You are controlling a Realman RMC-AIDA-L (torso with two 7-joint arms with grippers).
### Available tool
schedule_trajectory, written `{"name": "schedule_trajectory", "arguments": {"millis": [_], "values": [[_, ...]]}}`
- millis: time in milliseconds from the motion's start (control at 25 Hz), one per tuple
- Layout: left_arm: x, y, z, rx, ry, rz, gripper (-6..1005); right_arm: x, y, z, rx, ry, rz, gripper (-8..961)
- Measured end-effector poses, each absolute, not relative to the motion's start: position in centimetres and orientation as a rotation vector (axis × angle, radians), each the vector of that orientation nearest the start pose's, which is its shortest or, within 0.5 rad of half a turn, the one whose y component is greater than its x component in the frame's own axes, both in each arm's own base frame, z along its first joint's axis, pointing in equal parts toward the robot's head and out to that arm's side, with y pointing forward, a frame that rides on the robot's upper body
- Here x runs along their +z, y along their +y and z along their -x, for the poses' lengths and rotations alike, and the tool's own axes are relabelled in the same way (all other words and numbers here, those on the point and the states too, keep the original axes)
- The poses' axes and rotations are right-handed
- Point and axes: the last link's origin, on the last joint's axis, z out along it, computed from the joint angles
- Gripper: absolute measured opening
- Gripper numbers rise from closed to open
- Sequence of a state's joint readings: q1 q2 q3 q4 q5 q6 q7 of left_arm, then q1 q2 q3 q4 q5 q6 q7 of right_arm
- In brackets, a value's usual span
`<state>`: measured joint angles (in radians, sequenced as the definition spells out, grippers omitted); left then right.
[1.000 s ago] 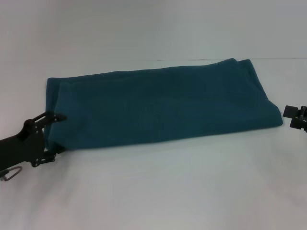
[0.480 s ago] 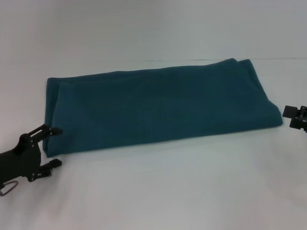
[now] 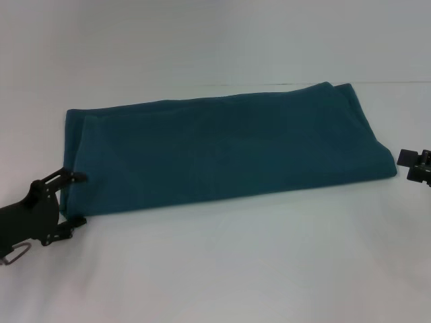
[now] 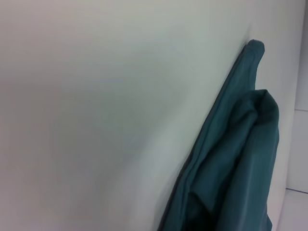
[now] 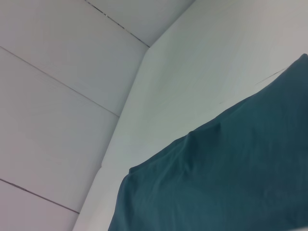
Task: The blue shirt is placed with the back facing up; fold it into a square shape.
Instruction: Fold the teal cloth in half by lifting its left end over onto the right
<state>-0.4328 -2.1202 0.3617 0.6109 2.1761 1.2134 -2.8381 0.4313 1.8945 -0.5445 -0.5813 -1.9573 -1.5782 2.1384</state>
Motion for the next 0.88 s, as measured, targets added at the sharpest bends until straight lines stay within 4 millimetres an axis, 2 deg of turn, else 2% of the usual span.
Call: {"name": "schedule_trajectory", "arguments": {"millis": [200, 560, 880], "values": [[0.6, 32.4, 35.8, 1.190, 2.929, -1.297, 933, 8.5, 31.7, -33.1, 0.900, 1.715, 2.144, 942], [-0.5, 34.1, 33.7, 1.092, 2.867, -1.455, 926, 8.5, 31.8, -33.1, 0.900, 1.715, 2.145, 942], [0.3, 34.4, 33.1, 1.195, 2.797, -1.468, 920, 8.5, 31.7, -33.1, 0.899, 1.712, 2.145, 942]]}}
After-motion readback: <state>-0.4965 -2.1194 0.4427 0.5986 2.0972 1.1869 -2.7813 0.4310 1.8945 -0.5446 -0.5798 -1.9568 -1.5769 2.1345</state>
